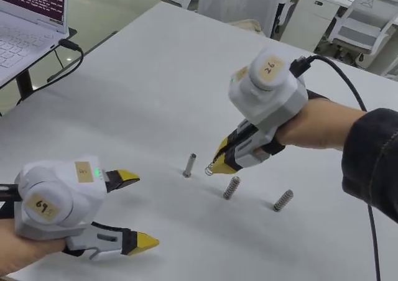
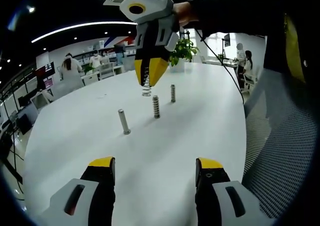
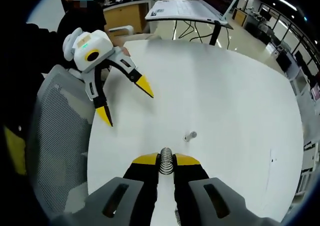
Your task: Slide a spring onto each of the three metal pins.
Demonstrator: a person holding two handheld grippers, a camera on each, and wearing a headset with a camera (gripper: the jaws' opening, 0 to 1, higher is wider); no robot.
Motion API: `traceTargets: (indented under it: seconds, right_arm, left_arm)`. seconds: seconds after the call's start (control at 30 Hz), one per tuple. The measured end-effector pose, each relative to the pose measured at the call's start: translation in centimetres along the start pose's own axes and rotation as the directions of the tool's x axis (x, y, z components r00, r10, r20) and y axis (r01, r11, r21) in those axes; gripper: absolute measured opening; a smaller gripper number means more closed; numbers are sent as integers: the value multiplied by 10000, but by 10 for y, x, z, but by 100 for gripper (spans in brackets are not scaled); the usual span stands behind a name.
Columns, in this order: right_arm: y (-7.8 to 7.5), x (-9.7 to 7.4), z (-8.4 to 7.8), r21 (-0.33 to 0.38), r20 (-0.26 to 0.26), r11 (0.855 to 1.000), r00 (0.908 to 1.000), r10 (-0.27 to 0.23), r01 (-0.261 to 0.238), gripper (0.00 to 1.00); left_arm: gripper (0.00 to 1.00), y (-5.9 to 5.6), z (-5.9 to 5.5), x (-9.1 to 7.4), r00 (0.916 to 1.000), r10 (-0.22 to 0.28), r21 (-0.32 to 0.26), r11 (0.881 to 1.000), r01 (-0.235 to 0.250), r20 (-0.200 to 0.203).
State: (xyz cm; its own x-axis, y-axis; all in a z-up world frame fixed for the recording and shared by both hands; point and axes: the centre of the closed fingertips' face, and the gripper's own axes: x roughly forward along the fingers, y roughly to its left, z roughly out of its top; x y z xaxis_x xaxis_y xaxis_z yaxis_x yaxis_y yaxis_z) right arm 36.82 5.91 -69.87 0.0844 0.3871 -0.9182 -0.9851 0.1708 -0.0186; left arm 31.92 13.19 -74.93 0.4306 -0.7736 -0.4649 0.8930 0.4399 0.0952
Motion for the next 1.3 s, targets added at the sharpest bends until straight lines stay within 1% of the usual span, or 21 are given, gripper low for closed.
traceTargets:
  seconds: [0.03,0.13,0.2,0.37,0.7,0.93,1.3]
  right_arm:
    - [-2,2,-1,-127,-113,9999,9999,-86,85,8]
    - [-5,5,0,-114,-146,9999,9999,-52,51,8]
    - [-11,6,0,-302,-312,9992,9991,-272,262,8]
    - [-20,12,6,-375,-299,9987,9989,-355,344,8]
    - [-30,21,15,-817,-530,9953,9970,-562,518,8]
    - [-36,25,17,-990,-685,9935,9957,-625,555,8]
    - [-41,31,17,-983,-826,9945,9956,-452,370,8]
  left_arm:
    - [61,0,0,0,10000,5,-22,10000,-5,18]
    - [60,1,-1,-1,10000,18,-43,10000,-18,-2]
    - [60,1,-2,-1,10000,16,-58,10000,-17,-19]
    - [59,2,-4,-1,10000,8,-76,10000,-9,-37]
    - [58,2,-4,-1,10000,31,-112,9999,-31,17]
    - [58,1,-4,1,10000,-20,-81,10000,21,19]
    - [56,1,-6,1,10000,-24,-123,9999,24,0]
